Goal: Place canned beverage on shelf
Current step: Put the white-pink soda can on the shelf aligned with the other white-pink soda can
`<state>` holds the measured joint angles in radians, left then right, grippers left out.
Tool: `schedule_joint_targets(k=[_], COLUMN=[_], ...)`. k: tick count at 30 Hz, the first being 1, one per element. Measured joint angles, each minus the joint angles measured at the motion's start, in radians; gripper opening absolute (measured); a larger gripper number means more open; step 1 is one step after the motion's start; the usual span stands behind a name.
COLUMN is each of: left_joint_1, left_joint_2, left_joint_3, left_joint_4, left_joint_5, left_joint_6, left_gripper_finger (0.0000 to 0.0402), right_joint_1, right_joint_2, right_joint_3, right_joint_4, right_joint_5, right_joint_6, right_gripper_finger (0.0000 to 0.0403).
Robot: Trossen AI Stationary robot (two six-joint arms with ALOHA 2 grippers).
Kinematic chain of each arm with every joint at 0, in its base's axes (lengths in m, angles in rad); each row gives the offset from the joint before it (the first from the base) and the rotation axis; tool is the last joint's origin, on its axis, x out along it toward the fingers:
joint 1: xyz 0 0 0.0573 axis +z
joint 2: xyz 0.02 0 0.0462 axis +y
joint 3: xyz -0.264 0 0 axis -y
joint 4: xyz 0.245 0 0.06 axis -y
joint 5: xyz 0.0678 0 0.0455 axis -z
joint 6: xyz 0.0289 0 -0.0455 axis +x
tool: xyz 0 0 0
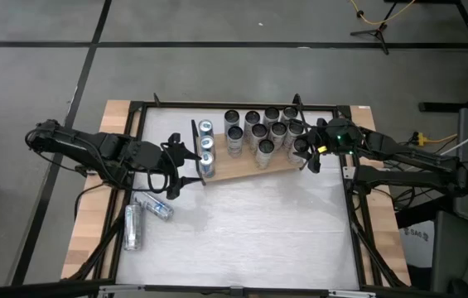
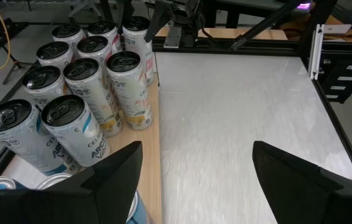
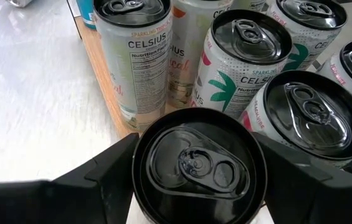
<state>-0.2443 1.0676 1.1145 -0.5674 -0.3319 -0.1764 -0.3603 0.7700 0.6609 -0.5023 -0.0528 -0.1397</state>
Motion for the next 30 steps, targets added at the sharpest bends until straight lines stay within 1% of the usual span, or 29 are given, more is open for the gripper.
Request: schedule_joint_targets(k=[15,17,19,25,30], left_joint_1=[0.000,0.000,0.000,0.000,0.000], left_joint_2=[0.000,0.000,0.000,0.000,0.000], left_joint_3=[0.000,0.000,0.000,0.000,0.000], left_joint_4=[0.000,0.000,0.000,0.000,0.000], left_joint_5=[0.000,0.000,0.000,0.000,0.000], left_joint_6=[0.000,0.000,0.000,0.000,0.000], left_gripper_finger=[0.0296,0.0296,0.0296,0.0296,0.0296], right_joint_1=[0.000,0.000,0.000,0.000,0.000], right_joint_2=[0.000,0.000,0.000,0.000,0.000], right_joint_3=[0.000,0.000,0.000,0.000,0.000], right_joint_4=[-0.001,-0.001,-0.002,-0.004,-0.003], right_joint_5=[0.000,0.000,0.001,0.004,0.004], right_joint_6=[0.000,0.000,-0.001,-0.001,-0.001], right_gripper_finger=[0.0276,0.0281,0.0293,0.0348,0.0373])
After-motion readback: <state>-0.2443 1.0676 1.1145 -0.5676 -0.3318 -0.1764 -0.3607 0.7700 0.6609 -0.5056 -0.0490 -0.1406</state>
